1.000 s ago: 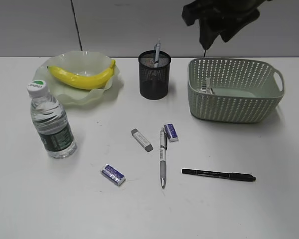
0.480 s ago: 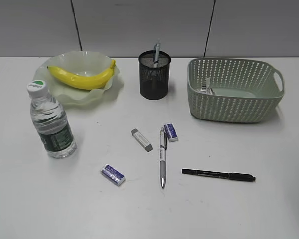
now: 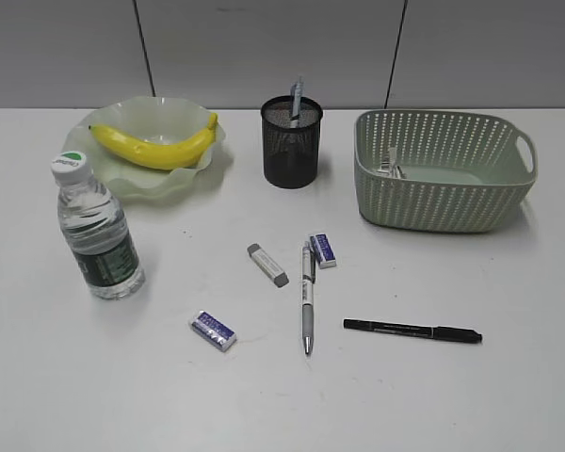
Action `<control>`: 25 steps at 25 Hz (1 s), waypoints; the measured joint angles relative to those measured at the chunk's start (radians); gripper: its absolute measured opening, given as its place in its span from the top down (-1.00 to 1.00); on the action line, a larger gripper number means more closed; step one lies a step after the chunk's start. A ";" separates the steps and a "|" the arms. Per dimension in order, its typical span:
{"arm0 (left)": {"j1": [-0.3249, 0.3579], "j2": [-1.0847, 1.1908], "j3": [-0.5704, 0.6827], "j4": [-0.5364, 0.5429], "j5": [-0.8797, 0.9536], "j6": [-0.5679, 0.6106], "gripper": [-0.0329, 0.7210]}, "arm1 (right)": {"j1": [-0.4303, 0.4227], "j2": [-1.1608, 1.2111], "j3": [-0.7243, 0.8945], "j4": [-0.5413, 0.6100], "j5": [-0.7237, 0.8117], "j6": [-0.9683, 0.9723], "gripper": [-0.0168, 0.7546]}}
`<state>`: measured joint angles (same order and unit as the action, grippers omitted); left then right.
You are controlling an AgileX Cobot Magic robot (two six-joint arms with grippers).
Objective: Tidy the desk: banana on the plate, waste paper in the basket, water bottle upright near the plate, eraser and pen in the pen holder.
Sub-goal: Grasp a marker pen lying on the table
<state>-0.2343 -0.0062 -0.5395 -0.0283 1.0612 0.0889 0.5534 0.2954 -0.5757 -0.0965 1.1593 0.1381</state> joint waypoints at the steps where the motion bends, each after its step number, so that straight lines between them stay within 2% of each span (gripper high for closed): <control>1: 0.000 0.000 0.000 -0.003 -0.002 0.000 -0.10 | 0.000 -0.071 0.020 -0.004 -0.012 0.000 0.05; 4: 0.000 0.045 -0.011 -0.052 -0.024 0.024 -0.10 | 0.000 -0.242 0.038 -0.009 -0.051 0.000 0.05; 6: 0.000 0.123 -0.034 -0.127 -0.088 0.094 -0.10 | 0.000 -0.297 0.042 -0.014 -0.056 0.000 0.05; 12: 0.000 0.535 -0.133 -0.501 -0.201 0.468 -0.10 | 0.000 -0.302 0.064 -0.015 -0.098 0.002 0.05; 14: -0.010 0.696 -0.199 -0.603 -0.202 0.589 -0.10 | 0.000 -0.304 0.065 -0.015 -0.103 0.002 0.05; 16: -0.036 0.892 -0.280 -0.661 -0.202 0.678 -0.10 | 0.000 -0.304 0.065 -0.015 -0.107 0.002 0.05; 18: -0.090 1.033 -0.372 -0.663 -0.206 0.726 -0.10 | 0.000 -0.305 0.065 -0.015 -0.110 0.002 0.05; 20: -0.164 1.174 -0.459 -0.617 -0.211 0.741 -0.10 | 0.000 -0.305 0.065 -0.015 -0.112 0.002 0.05; 25: -0.385 1.483 -0.663 -0.400 -0.217 0.753 -0.11 | 0.000 -0.305 0.065 -0.015 -0.115 0.002 0.05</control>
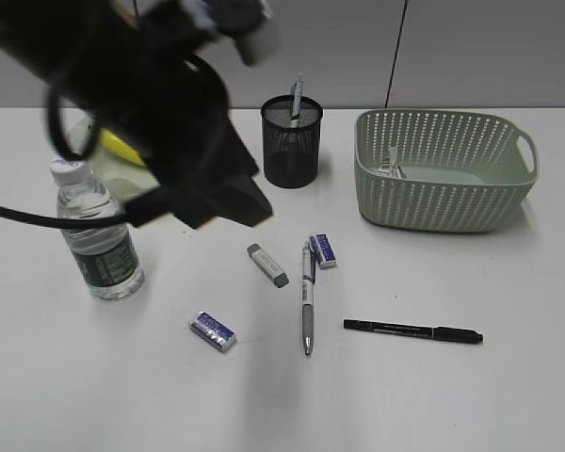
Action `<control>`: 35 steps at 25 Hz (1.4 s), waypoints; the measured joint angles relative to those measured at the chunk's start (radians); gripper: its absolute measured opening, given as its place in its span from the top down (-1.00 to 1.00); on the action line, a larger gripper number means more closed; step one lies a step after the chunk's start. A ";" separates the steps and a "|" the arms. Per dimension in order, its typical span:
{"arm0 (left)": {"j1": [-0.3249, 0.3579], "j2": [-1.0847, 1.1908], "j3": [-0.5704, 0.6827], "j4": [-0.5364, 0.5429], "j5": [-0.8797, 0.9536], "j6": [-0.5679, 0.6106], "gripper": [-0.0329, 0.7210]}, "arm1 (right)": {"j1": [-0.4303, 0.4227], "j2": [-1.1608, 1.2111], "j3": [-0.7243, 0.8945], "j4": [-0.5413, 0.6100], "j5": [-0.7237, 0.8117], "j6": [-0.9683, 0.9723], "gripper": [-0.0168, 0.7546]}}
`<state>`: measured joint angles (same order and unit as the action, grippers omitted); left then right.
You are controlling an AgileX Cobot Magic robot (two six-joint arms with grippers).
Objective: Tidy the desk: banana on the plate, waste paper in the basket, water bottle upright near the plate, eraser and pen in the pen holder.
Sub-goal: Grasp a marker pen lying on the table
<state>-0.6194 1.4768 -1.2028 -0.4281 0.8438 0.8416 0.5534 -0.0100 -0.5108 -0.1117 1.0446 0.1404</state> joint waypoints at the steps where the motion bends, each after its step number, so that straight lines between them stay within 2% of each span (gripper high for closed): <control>1: -0.038 0.061 -0.029 0.033 0.000 0.000 -0.11 | 0.000 0.000 0.000 0.000 0.000 0.000 0.05; 5: -0.155 0.275 -0.170 0.125 0.000 -0.004 -0.18 | 0.000 0.000 0.000 0.000 0.000 0.000 0.05; 8: -0.216 0.415 -0.287 0.200 0.002 -0.031 -0.26 | 0.000 0.000 0.000 0.000 0.001 0.000 0.05; 15: -0.285 0.689 -0.569 0.226 0.073 -0.076 -0.29 | 0.000 0.000 0.000 0.000 0.000 0.000 0.05; 21: -0.311 0.860 -0.785 0.219 0.163 -0.123 -0.30 | 0.000 0.000 0.000 0.000 0.000 0.000 0.05; 26: -0.313 0.935 -0.862 0.198 0.211 -0.131 -0.30 | 0.000 0.000 0.000 0.000 0.000 -0.001 0.05; 35: -0.314 0.989 -0.869 0.165 0.222 -0.133 -0.15 | 0.000 0.000 0.000 0.000 0.000 -0.001 0.05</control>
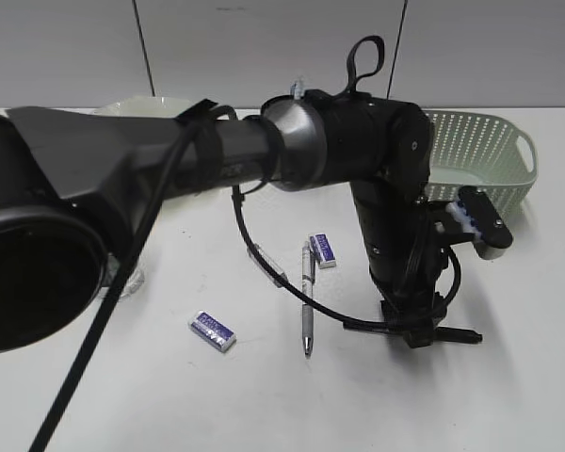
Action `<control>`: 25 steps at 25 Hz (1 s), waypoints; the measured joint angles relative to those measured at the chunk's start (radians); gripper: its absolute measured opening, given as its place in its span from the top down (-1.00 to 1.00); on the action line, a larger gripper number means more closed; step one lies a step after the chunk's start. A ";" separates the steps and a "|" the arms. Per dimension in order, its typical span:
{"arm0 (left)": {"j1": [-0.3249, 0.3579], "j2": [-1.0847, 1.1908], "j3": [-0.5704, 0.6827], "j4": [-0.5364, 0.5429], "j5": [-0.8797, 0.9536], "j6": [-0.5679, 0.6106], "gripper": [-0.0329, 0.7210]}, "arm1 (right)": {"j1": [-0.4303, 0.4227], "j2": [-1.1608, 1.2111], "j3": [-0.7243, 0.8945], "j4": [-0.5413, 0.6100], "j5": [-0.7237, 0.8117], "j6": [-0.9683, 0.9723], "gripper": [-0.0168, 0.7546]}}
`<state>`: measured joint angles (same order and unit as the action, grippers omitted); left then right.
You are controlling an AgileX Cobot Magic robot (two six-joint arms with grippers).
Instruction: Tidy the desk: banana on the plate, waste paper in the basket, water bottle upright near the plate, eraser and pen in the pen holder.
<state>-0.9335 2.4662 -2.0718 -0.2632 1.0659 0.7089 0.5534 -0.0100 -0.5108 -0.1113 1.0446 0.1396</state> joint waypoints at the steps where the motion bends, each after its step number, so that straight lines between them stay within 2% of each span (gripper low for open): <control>1: -0.002 0.005 0.000 0.000 0.001 0.000 -0.14 | 0.000 0.000 0.000 0.000 0.000 0.000 0.05; 5: -0.020 0.024 0.000 0.005 -0.019 0.000 -0.04 | 0.000 0.000 0.000 0.000 0.000 0.000 0.05; 10: -0.049 0.027 0.000 0.069 -0.076 0.000 0.43 | 0.000 0.000 0.000 0.000 0.000 0.000 0.05; 15: -0.053 0.030 0.000 0.084 -0.096 -0.022 0.71 | 0.000 0.000 0.000 0.000 0.000 0.000 0.05; 25: -0.051 -0.039 0.000 0.085 -0.100 -0.137 0.72 | 0.000 0.000 0.000 0.000 0.000 0.000 0.05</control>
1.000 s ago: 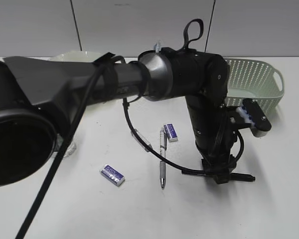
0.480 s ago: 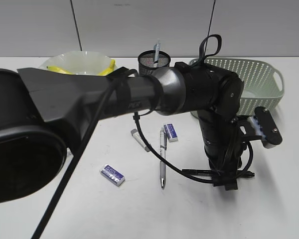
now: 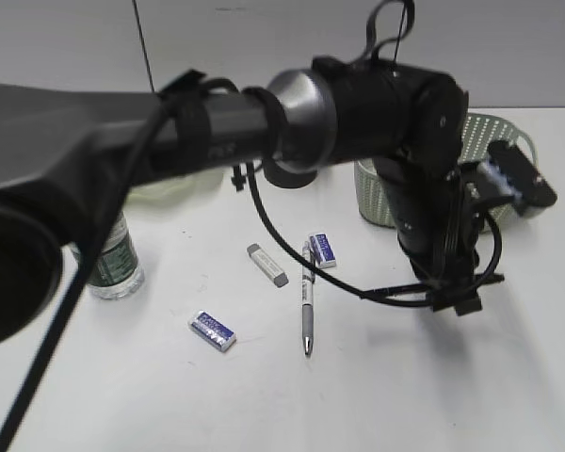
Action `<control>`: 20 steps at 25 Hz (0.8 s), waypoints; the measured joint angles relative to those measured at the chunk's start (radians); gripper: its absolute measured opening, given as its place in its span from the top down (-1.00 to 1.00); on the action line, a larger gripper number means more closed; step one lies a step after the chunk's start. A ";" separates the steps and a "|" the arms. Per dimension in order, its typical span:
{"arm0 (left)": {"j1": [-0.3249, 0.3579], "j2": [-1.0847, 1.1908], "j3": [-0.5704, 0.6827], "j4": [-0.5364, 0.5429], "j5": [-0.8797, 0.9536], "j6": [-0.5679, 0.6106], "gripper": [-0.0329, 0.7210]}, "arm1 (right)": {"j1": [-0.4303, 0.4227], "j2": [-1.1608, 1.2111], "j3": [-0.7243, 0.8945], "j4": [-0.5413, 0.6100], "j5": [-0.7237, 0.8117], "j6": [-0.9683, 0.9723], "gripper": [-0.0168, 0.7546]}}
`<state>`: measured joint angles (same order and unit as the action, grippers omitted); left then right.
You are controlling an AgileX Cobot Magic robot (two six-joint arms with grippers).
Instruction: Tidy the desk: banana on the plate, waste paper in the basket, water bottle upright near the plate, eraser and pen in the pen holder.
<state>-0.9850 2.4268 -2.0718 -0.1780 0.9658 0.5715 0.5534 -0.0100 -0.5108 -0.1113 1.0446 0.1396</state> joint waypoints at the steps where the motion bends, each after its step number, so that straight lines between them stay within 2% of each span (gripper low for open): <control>1: 0.004 -0.026 0.000 -0.001 -0.004 -0.014 0.72 | 0.000 0.000 0.000 0.000 0.000 0.000 0.05; 6: 0.054 -0.147 0.000 -0.024 -0.027 -0.086 0.72 | 0.000 0.000 0.000 0.000 0.000 0.000 0.05; 10: 0.153 -0.208 0.000 -0.133 -0.077 -0.110 0.72 | 0.000 0.000 0.000 0.000 0.000 0.000 0.05; 12: 0.208 -0.224 0.000 -0.193 -0.120 -0.115 0.72 | 0.000 0.000 0.000 0.000 0.000 0.000 0.05; 15: 0.265 -0.238 0.000 -0.224 -0.190 -0.117 0.72 | 0.000 0.000 0.000 0.000 0.000 0.000 0.05; 20: 0.321 -0.238 0.023 -0.236 -0.374 -0.117 0.72 | 0.000 0.000 0.000 0.000 0.000 0.000 0.05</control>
<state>-0.6643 2.1884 -2.0488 -0.4145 0.5917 0.4541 0.5534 -0.0100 -0.5108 -0.1113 1.0446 0.1396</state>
